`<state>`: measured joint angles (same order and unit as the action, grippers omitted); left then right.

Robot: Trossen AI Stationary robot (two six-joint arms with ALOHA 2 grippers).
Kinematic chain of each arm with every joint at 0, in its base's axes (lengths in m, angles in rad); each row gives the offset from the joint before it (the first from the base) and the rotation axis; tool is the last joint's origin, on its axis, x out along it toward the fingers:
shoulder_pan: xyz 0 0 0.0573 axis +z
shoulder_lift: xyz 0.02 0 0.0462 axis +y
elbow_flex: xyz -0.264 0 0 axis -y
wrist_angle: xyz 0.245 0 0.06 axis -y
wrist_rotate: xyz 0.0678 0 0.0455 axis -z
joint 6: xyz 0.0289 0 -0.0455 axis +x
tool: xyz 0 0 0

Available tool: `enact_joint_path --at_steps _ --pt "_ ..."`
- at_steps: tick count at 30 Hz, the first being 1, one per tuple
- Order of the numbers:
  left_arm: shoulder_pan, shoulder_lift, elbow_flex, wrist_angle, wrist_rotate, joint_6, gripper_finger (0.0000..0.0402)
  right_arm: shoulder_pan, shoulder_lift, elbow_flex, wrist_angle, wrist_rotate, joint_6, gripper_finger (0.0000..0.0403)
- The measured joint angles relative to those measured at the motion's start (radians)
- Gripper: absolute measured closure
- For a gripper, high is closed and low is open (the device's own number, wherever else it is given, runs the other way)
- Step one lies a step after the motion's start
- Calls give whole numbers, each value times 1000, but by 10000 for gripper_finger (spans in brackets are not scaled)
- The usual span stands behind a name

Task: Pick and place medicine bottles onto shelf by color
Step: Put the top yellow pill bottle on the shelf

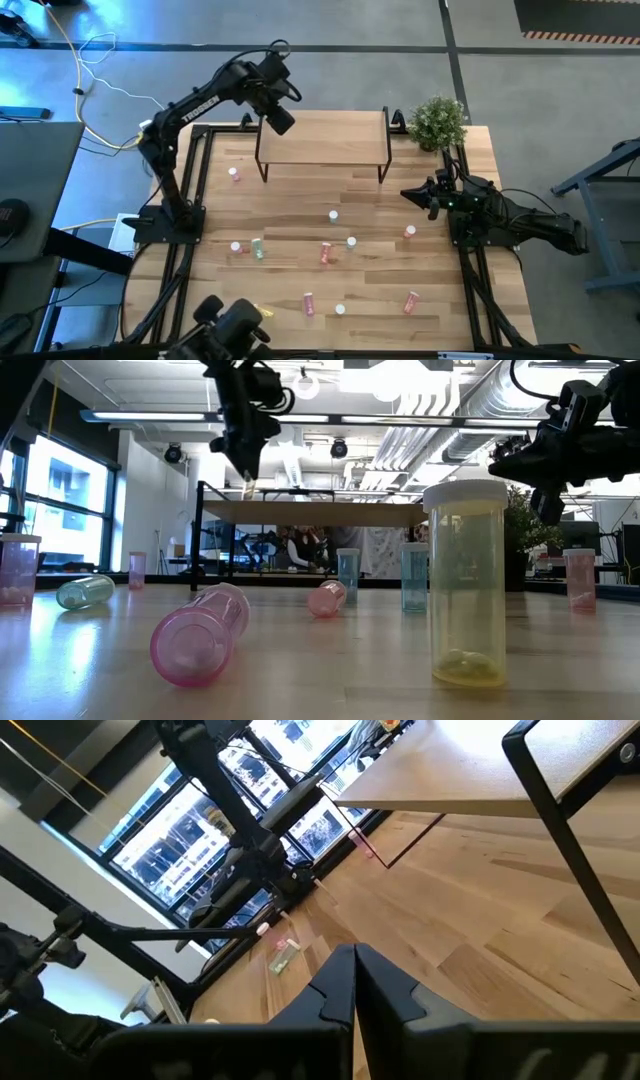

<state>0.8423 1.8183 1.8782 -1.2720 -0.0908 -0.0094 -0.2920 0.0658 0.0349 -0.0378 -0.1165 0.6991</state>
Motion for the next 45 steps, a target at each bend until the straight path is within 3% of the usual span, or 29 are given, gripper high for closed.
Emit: enact_joint_path --at_steps 26,33,37,45 --pt "-33 42 -4 64 -79 -122 282 0 0 0 -1 -1 0 403" --pt "-72 -18 -116 136 -156 -145 282 0 0 0 -1 -5 0 403" --pt "-86 -70 -171 235 -139 -152 282 0 0 0 -1 -5 0 403" --pt "-67 -78 -240 260 -126 -182 282 0 0 0 -1 -4 0 403"
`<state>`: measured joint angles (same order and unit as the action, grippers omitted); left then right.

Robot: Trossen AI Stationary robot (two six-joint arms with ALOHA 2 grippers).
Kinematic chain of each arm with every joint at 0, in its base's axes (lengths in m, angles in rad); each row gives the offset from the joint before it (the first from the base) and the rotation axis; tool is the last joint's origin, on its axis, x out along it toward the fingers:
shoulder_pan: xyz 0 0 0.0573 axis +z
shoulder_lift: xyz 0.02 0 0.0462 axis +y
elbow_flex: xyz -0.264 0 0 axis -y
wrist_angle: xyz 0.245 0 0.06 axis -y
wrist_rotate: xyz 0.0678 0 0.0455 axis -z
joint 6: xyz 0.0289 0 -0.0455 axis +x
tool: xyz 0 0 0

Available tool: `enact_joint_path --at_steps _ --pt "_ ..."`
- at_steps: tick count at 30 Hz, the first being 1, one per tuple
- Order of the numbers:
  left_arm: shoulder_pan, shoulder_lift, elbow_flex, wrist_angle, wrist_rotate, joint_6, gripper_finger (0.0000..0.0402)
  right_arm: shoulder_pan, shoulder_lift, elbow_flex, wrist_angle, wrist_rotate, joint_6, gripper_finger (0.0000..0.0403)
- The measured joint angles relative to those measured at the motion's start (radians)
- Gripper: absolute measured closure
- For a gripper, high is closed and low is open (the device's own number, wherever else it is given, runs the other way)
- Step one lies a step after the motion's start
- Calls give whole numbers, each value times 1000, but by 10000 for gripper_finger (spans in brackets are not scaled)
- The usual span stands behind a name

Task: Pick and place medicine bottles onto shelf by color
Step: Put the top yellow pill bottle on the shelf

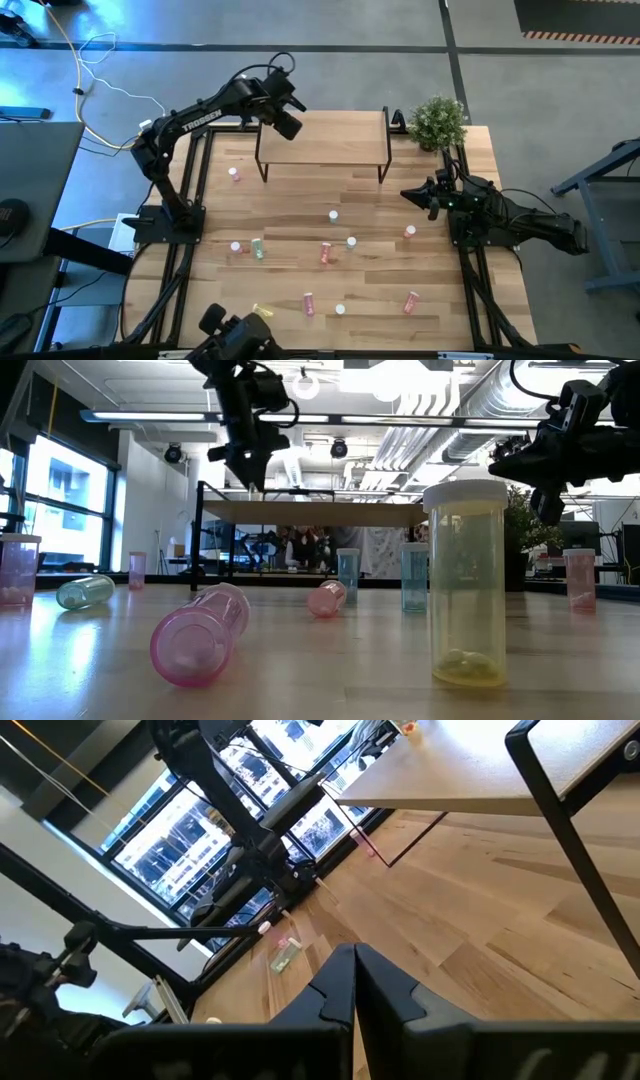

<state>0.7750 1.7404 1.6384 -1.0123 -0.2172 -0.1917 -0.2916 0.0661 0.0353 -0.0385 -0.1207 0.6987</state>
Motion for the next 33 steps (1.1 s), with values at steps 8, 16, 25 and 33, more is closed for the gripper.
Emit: enact_joint_path --at_steps 8,16,25,33 --pt "-1 -1 -18 36 -21 8 282 0 0 0 1 0 0 403" --pt "6 0 -18 33 -53 11 282 0 0 0 1 5 0 403" --pt "25 1 -19 39 -43 -30 282 0 0 0 2 5 0 403" --pt "24 3 -20 61 -32 -41 282 0 0 0 2 4 0 403"
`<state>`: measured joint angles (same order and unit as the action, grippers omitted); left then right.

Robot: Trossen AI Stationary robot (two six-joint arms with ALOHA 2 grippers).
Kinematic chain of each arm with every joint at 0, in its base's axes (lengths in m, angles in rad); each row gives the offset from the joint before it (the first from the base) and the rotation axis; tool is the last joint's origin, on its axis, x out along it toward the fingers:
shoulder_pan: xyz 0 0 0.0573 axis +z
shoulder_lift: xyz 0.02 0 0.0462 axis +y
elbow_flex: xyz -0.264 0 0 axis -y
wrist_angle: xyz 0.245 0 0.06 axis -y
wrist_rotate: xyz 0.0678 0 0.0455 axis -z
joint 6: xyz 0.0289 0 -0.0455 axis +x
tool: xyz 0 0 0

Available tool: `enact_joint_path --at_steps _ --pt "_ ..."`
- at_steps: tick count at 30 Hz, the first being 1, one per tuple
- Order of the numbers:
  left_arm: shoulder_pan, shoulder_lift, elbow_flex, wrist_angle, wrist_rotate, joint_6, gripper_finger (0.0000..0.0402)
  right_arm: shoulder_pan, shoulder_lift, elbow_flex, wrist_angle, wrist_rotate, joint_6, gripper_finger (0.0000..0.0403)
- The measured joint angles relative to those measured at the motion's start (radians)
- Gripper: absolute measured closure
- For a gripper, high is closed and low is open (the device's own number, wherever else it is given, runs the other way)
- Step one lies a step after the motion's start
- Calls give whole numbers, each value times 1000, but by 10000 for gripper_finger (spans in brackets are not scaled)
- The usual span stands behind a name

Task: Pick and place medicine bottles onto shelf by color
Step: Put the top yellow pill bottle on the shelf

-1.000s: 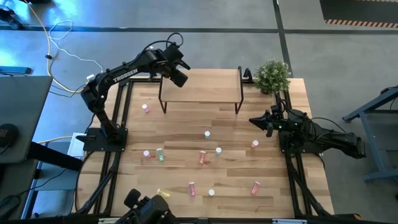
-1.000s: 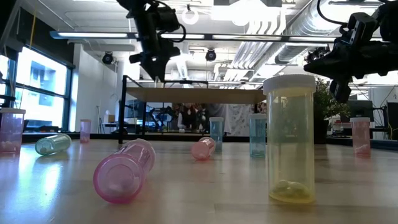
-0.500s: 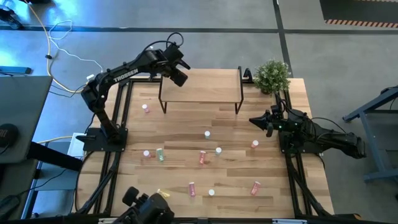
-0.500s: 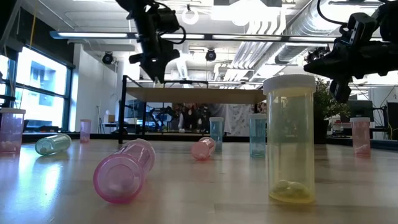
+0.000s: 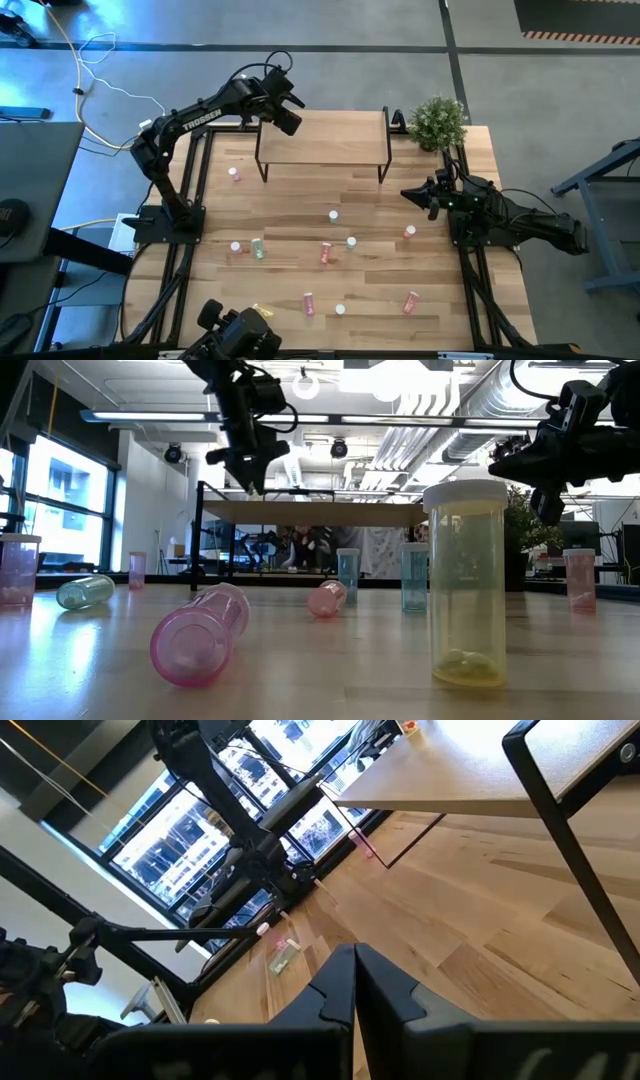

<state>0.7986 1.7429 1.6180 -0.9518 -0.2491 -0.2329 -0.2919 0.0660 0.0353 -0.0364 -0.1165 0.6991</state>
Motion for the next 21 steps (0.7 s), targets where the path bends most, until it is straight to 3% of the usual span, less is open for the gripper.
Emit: enact_joint_path --at_steps 21 --pt "0 0 0 -24 0 -3 279 0 0 0 0 -1 0 403"
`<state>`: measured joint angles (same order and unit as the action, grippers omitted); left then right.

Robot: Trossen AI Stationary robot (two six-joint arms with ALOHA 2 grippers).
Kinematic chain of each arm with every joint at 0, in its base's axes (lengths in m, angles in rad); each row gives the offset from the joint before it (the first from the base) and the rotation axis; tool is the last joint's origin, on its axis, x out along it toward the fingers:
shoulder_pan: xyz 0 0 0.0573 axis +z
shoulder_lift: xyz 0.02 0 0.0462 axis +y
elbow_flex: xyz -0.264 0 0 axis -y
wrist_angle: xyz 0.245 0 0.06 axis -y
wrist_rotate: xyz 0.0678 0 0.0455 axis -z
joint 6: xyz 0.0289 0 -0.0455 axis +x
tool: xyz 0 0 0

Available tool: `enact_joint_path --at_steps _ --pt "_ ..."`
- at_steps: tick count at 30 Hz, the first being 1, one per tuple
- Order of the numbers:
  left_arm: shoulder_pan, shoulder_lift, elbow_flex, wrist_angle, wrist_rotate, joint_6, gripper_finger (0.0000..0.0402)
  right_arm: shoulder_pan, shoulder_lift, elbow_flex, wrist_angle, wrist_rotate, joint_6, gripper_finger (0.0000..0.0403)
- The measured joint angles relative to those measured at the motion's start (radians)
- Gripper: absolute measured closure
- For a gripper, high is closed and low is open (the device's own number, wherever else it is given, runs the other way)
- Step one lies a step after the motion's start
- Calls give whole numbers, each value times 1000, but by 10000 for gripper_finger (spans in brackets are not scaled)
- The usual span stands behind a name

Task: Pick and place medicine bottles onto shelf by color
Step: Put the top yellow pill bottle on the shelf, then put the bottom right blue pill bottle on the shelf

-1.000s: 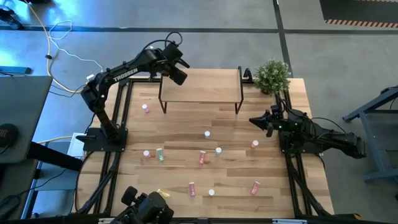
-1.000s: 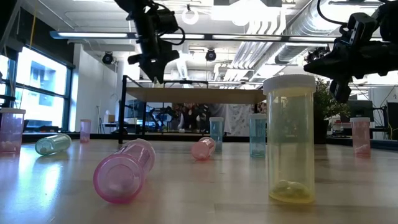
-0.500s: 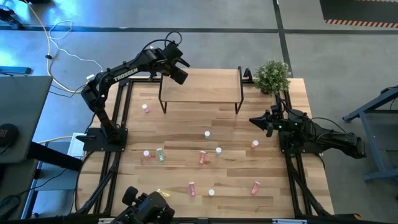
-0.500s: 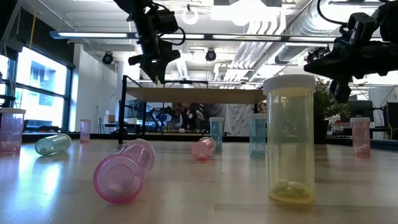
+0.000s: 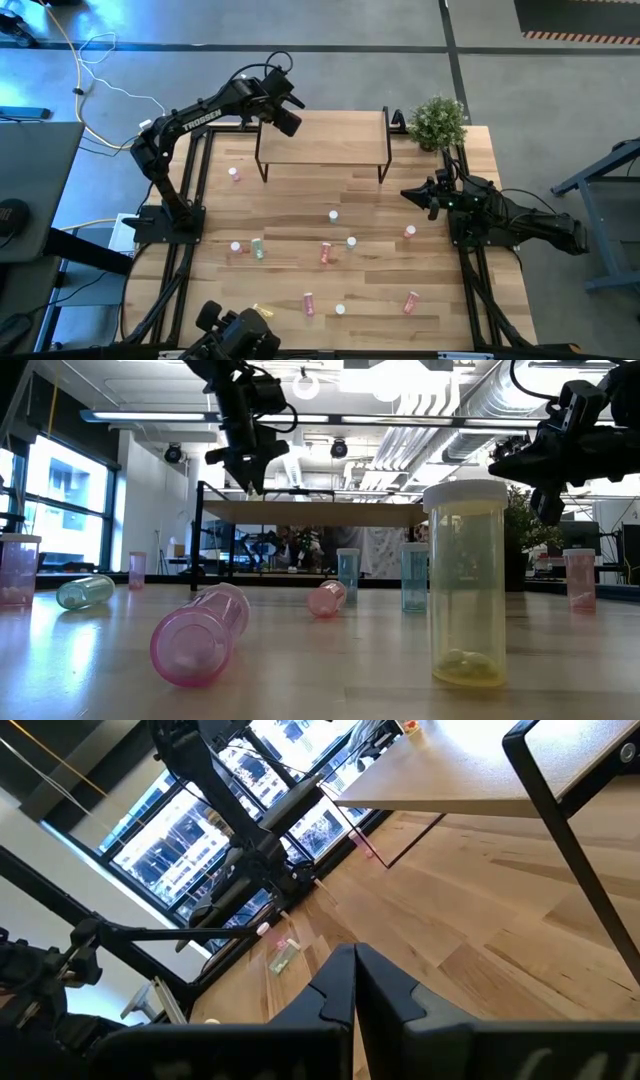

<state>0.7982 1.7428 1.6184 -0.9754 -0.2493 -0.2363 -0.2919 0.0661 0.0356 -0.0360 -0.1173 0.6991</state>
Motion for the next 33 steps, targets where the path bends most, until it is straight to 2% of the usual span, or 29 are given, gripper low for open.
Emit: enact_joint_path --at_steps 15,24,33 --pt "0 2 -2 -2 -5 3 215 0 0 0 0 -6 0 403" --pt "0 -17 -1 4 -34 11 217 0 0 0 1 -6 -1 403" --pt "0 -108 0 10 -50 11 217 0 0 4 3 -2 -13 403"
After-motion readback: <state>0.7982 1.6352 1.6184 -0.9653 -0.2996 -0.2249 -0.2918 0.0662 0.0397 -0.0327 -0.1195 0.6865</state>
